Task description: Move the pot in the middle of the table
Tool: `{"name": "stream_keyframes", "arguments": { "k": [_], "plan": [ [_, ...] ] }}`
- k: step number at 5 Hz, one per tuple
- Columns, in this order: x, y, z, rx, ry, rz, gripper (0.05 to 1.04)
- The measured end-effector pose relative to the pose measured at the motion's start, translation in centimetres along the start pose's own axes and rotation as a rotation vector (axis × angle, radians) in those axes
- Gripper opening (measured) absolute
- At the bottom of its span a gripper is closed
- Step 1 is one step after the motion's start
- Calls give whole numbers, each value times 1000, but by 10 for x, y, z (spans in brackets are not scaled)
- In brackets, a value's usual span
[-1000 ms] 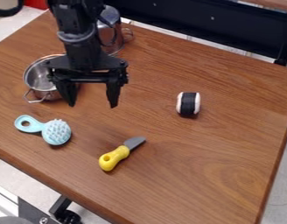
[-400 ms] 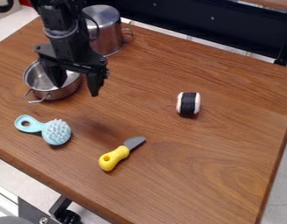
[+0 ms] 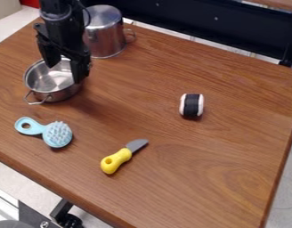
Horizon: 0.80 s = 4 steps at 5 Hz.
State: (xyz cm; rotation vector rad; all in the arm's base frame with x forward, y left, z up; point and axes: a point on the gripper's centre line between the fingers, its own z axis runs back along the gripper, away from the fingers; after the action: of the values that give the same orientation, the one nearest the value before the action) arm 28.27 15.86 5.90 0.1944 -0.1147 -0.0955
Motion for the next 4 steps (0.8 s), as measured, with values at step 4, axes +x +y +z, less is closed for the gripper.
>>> {"name": "stream_keyframes", "arguments": {
  "k": [4],
  "plan": [
    [-5,10,-35,-130,74,-89,999]
  ]
}}
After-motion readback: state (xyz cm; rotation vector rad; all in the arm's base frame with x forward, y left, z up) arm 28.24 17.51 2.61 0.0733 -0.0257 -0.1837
